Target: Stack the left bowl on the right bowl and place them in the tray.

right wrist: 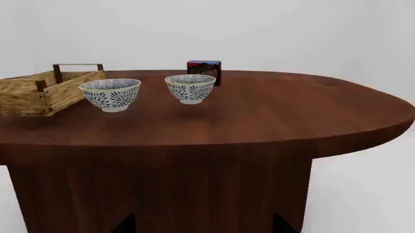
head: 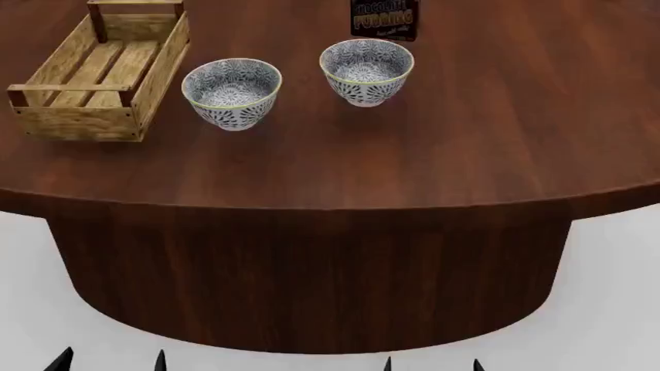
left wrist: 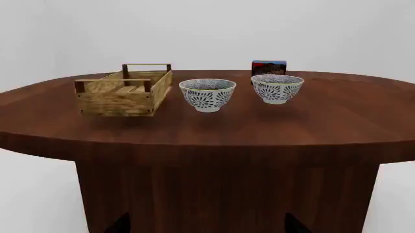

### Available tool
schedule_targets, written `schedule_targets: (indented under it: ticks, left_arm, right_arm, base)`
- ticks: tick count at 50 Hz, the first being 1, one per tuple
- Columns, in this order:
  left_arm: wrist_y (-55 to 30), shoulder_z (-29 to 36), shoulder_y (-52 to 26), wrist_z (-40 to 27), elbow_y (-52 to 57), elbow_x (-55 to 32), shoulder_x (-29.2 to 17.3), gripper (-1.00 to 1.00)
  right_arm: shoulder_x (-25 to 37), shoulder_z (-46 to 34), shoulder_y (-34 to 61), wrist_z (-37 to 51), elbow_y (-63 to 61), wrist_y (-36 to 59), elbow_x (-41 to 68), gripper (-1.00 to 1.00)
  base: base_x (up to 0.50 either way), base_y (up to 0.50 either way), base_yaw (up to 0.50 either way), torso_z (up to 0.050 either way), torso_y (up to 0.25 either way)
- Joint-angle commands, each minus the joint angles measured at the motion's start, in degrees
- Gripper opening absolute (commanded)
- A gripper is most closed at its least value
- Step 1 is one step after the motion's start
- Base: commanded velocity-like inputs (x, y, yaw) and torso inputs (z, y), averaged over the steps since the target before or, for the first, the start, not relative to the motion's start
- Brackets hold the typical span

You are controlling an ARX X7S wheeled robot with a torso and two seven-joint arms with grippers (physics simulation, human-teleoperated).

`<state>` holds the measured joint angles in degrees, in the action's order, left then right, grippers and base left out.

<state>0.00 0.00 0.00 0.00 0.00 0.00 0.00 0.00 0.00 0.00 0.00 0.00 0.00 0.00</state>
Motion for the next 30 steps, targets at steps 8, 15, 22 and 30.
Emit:
schedule_targets:
  ticks: [8, 15, 22, 30]
  left_arm:
    - [-10.7, 0.5, 0.6, -3.1, 13.6, -0.2, -3.2, 1.00]
    - [-30.7, -3.6, -1.5, -5.0, 32.1, -0.5, -5.7, 1.00]
    - [-45.1, -4.5, -6.0, -5.2, 43.5, 0.1, -8.8, 1.00]
    - [-59.3, -5.8, -13.2, -4.1, 53.6, -0.2, -12.3, 1.00]
  right_arm:
    - [2.7, -1.0, -0.7, 3.7, -15.9, 15.4, 0.1, 1.00]
    - [5.0, 3.9, 4.1, 5.0, -36.5, 35.4, 2.3, 1.00]
    - [8.9, 4.3, 11.6, 6.3, -47.7, 54.4, 1.0, 1.00]
    - [11.3, 6.4, 19.8, 5.6, -56.0, 69.3, 1.5, 1.00]
  base:
    - [0.00, 0.00, 0.00, 0.000, 0.000]
    - [0.00, 0.00, 0.00, 0.000, 0.000]
    - [0.00, 0.00, 0.00, 0.000, 0.000]
    - [0.00, 0.00, 0.00, 0.000, 0.000]
